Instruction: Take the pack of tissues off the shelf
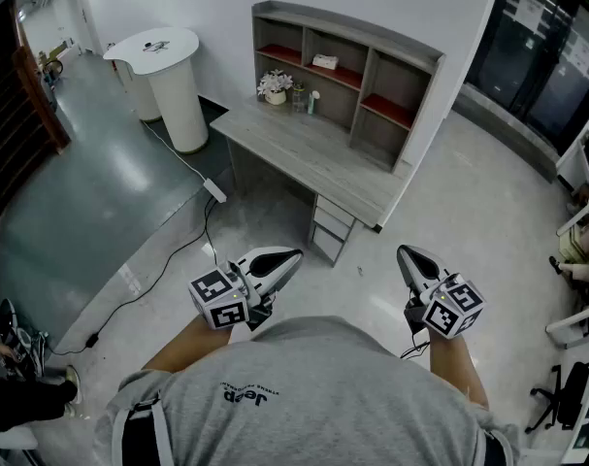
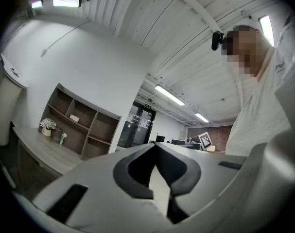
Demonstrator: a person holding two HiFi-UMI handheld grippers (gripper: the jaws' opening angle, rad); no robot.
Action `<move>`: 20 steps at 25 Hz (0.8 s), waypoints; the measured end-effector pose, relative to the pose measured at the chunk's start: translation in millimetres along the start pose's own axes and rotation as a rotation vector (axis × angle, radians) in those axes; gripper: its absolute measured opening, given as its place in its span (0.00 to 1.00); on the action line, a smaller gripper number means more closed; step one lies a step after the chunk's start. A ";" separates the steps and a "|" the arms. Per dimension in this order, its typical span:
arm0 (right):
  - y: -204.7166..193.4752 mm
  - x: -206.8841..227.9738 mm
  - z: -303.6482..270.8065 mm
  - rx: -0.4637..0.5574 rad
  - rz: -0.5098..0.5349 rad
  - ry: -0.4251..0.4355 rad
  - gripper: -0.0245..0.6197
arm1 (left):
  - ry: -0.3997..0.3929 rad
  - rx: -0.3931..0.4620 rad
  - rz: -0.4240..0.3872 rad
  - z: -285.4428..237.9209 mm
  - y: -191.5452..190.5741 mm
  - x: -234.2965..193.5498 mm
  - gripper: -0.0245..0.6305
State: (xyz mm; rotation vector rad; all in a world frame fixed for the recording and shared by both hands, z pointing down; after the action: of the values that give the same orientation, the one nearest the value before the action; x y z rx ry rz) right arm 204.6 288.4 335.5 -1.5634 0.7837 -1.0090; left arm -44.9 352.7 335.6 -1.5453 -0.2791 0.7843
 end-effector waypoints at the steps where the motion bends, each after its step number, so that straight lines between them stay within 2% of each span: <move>1: -0.2 1.0 1.8 -0.002 0.004 -0.001 0.04 | 0.000 -0.002 0.000 -2.1 -0.8 1.8 0.06; 7: 3.0 8.1 16.9 -0.005 0.022 -0.007 0.04 | -0.012 -0.012 -0.007 -17.2 -5.3 17.7 0.06; 14: -2.2 25.7 35.5 -0.021 0.025 -0.057 0.04 | -0.027 -0.026 -0.013 -37.7 -11.6 32.1 0.06; 20: -4.5 32.2 50.0 -0.028 0.032 -0.057 0.05 | -0.043 -0.042 -0.009 -55.4 -17.9 43.3 0.06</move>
State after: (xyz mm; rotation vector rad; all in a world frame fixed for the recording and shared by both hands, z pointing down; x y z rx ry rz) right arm 263.4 282.0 342.7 -1.5915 0.7842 -0.9299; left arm 26.2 338.3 336.2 -1.5667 -0.3358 0.8097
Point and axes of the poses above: the fingertips, and each gripper's own axes: z backward along the fingers, x to its right, y out of its top, the point moved 4 cm from there along z, backward along the fingers, and after that the axes turned 14 degrees about y, right-handed, at the moved point
